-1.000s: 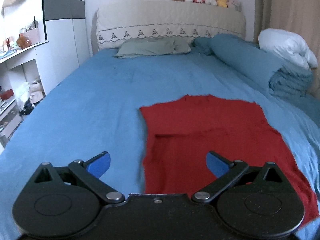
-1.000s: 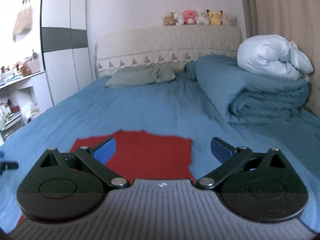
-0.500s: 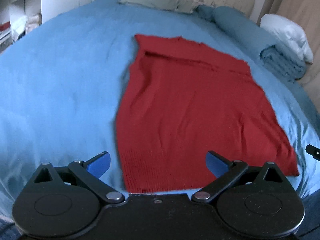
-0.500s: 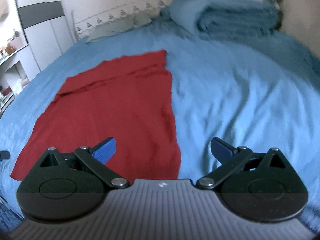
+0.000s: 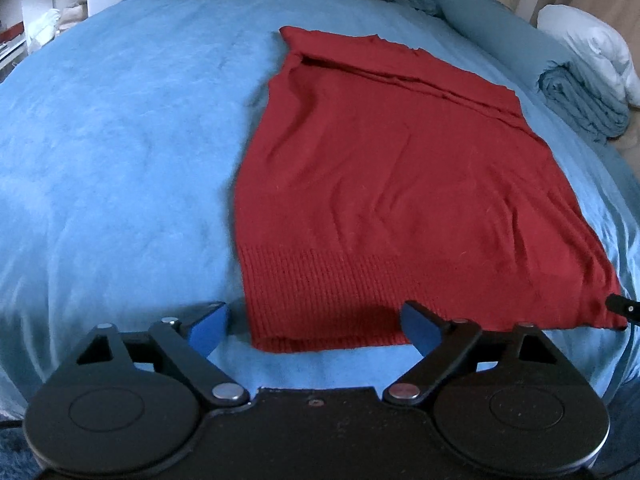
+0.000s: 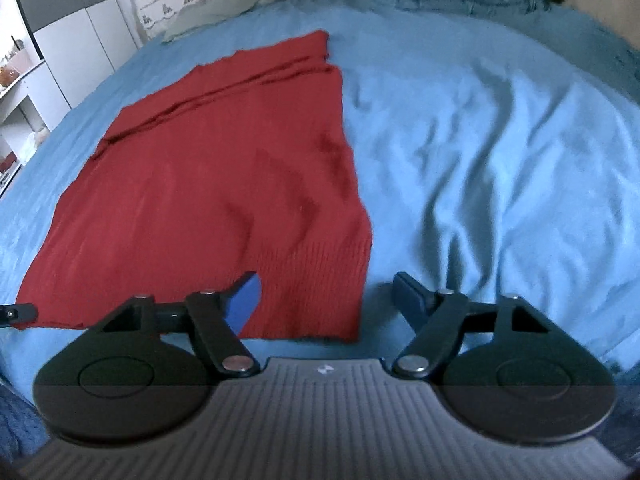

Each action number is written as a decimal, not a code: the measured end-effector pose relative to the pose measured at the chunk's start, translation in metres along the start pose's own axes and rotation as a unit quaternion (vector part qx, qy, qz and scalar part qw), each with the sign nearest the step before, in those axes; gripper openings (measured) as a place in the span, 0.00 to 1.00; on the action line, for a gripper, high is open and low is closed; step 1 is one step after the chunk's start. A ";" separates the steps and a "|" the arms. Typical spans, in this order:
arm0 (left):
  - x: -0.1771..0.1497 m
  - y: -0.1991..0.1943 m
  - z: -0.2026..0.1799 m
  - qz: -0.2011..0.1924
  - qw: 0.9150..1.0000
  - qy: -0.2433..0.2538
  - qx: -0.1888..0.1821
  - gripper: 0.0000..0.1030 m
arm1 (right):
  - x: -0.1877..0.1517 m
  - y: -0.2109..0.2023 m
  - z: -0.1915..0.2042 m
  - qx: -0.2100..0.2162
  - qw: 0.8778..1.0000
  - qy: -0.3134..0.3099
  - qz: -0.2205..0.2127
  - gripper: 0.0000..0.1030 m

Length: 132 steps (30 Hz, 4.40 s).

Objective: Fold small clothes
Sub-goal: 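Grasp the sweater hem with the left tool while the right tool grasps it too, then fold the held hem toward the collar and open both tools, then grasp the folded sweater edge with the right tool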

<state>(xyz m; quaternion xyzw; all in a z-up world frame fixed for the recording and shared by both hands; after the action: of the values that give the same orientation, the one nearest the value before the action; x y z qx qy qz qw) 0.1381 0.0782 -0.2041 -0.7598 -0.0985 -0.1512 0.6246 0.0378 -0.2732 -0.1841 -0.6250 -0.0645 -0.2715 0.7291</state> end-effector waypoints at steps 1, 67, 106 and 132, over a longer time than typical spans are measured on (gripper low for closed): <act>0.000 0.000 0.002 0.000 1.000 -0.004 -0.001 0.87 | 0.000 0.002 0.001 0.000 1.000 -0.001 0.002 0.85; 0.450 0.126 -0.005 -0.095 0.991 -0.094 0.012 0.17 | 0.447 0.205 0.039 0.055 0.990 0.082 -0.099 0.28; 0.242 0.071 -0.024 -0.070 0.996 0.000 0.052 1.00 | 0.217 0.110 0.027 0.017 0.998 0.012 -0.067 1.00; 0.298 0.113 -0.118 -0.061 0.998 0.024 -0.020 1.00 | 0.214 0.146 0.021 0.075 0.965 0.220 -0.121 0.61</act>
<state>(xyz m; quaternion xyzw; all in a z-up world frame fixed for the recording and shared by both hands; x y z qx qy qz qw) 0.4422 -0.0714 -0.1823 -0.7609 -0.1264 -0.2088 0.6012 0.2930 -0.3099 -0.2147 -0.4815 0.0024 -0.4824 0.7317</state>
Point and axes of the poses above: each gripper's, at about its wrist camera, not at the fingertips, and y roughly the way its jaws point, z to its left, x to its top, the point moved 3 cm from there along y, roughly the way its jaws point, and after that the axes turned 14 degrees about z, right-handed, at the moved point
